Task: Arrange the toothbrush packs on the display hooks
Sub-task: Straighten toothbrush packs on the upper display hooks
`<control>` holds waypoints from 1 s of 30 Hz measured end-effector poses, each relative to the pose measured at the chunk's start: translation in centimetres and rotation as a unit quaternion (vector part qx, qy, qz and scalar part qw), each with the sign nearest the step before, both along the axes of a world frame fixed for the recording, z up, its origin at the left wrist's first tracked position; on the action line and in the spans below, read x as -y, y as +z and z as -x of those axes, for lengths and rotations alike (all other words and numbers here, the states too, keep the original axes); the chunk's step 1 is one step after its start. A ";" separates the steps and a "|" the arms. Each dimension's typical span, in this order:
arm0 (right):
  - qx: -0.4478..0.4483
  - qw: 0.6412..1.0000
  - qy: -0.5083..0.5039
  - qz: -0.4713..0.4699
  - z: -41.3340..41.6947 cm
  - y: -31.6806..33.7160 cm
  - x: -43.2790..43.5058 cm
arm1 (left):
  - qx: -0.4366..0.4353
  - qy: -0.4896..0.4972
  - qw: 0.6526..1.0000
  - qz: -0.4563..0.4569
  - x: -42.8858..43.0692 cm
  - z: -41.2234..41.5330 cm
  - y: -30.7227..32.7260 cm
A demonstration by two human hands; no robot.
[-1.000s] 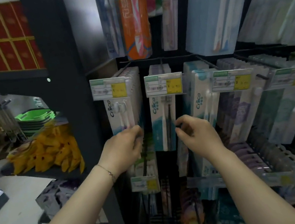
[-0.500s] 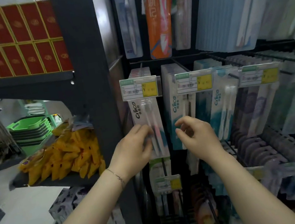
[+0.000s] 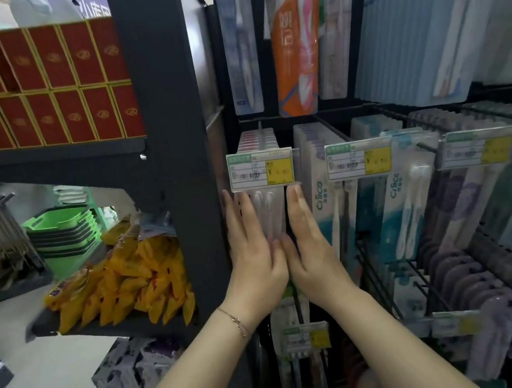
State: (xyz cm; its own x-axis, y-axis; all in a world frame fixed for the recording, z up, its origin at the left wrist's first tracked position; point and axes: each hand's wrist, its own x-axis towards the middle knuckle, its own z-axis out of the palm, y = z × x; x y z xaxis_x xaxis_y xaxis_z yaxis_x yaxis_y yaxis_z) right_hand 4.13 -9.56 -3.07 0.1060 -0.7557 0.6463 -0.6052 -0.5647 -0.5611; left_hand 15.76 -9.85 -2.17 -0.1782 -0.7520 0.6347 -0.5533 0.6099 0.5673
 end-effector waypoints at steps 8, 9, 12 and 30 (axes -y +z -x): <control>-0.015 0.999 0.006 -0.036 -0.3 -0.1 1.3 | -0.008 0.010 0.999 -0.040 0.7 0.8 0.2; -0.018 0.999 0.006 -0.036 -0.3 -0.1 1.3 | -0.008 0.009 0.999 -0.039 0.8 0.8 0.2; -0.012 0.999 0.011 -0.033 0.0 0.1 1.1 | -0.012 0.015 1.000 -0.016 0.8 0.8 0.2; 0.043 0.984 -0.164 0.050 7.0 -0.8 -0.6 | -0.055 -0.076 0.995 0.035 -2.6 7.2 0.9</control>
